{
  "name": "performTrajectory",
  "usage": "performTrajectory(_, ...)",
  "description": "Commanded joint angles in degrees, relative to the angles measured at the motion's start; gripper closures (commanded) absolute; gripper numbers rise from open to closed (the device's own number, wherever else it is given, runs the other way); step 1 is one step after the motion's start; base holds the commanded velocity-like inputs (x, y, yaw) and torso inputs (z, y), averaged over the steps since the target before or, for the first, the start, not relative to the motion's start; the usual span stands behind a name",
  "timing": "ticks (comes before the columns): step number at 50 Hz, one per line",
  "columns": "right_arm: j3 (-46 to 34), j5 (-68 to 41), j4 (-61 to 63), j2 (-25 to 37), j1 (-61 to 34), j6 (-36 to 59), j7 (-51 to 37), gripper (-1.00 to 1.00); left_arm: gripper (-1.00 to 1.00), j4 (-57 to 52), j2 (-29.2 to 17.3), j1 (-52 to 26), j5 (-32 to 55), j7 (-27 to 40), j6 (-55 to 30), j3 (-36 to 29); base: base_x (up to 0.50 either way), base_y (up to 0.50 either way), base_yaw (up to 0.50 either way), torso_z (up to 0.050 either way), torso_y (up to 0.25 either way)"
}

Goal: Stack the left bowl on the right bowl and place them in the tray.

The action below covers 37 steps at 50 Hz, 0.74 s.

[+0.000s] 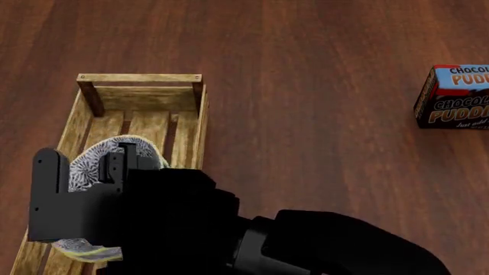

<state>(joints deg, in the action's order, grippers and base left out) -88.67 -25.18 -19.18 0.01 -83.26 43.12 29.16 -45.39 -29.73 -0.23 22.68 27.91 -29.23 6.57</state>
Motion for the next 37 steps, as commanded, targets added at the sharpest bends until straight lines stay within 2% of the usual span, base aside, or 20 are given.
performTrajectory(1, -0.16, -0.46, 3.97, 0.00, -1.27, 3.30, -2.93, -1.00, -1.00, -0.24, 0.00, 0.53, 0.05, 0.01, 0.50, 0.04, 0.00, 0.00, 0.00, 0.000, 0.000)
performTrajectory(19, 5.13, -9.39, 24.27, 2.63, -5.88, 18.48, -11.46, -1.00, -1.00, -2.55, -0.46, -0.48, 1.35, 0.66, -1.04, 0.18, 0.00, 0.00, 0.00, 0.000, 0.000)
performTrajectory(37, 10.35, -14.59, 34.12, 7.84, -4.06, 29.00, -18.42, -1.00, -1.00, -2.55, -0.45, -1.21, 0.73, 0.82, -1.03, -1.69, 0.00, 0.00, 0.00, 0.000, 0.000)
